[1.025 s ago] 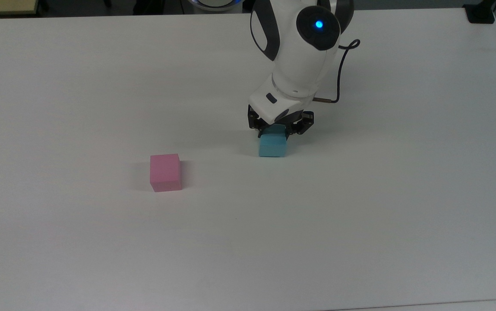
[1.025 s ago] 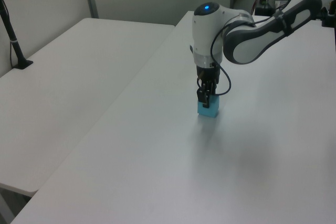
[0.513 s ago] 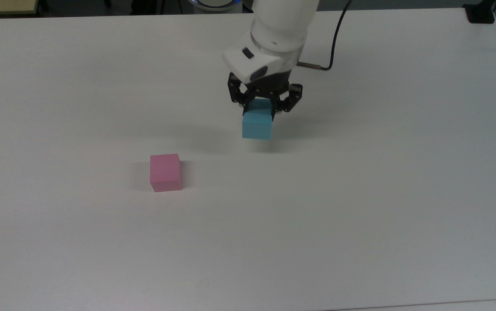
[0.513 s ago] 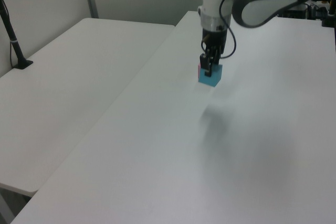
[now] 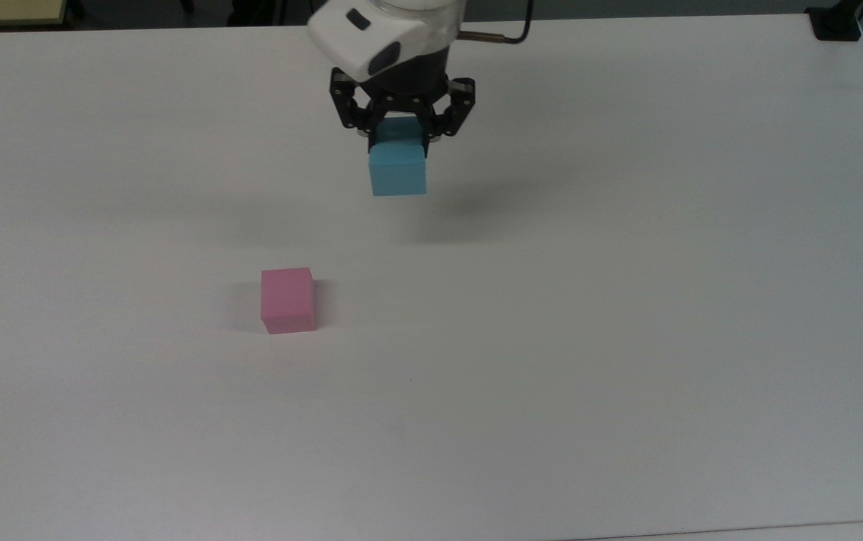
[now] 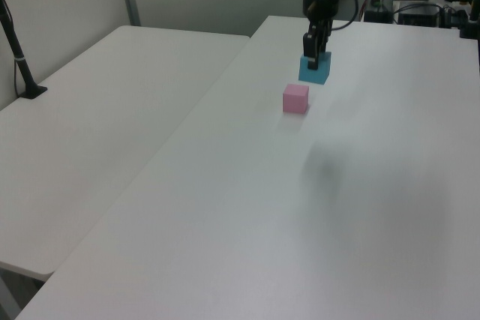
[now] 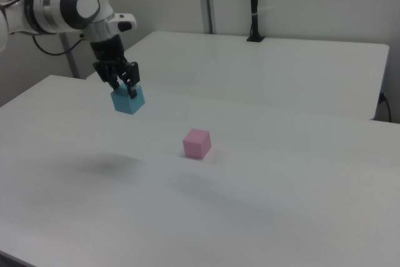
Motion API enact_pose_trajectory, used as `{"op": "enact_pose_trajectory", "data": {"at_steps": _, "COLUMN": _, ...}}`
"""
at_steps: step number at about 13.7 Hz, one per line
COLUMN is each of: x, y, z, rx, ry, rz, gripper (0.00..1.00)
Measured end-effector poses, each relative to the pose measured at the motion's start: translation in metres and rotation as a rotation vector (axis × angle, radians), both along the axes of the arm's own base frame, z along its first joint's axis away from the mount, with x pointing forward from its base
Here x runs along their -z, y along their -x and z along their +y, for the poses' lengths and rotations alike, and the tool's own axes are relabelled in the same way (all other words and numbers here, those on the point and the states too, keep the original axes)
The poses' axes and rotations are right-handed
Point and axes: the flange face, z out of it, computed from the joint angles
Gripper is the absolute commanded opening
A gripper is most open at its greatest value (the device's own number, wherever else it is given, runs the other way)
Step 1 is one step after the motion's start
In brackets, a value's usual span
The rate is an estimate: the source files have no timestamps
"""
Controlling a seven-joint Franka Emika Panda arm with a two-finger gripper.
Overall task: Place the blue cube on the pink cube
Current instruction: 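Lift the light-blue cube and carry it toward the pink cube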
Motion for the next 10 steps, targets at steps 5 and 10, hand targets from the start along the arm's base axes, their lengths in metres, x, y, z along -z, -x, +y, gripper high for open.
{"op": "enact_pose_trajectory", "data": {"at_steps": 5, "x": -0.006, "y": -0.004, "z": -0.032, "rx": -0.039, "ry": 0.007, "rz": -0.003, "gripper": 0.40}}
{"op": "enact_pose_trajectory", "data": {"at_steps": 10, "x": -0.013, "y": -0.013, "z": -0.067, "rx": 0.007, "ry": 0.011, "rz": -0.023, "gripper": 0.40}}
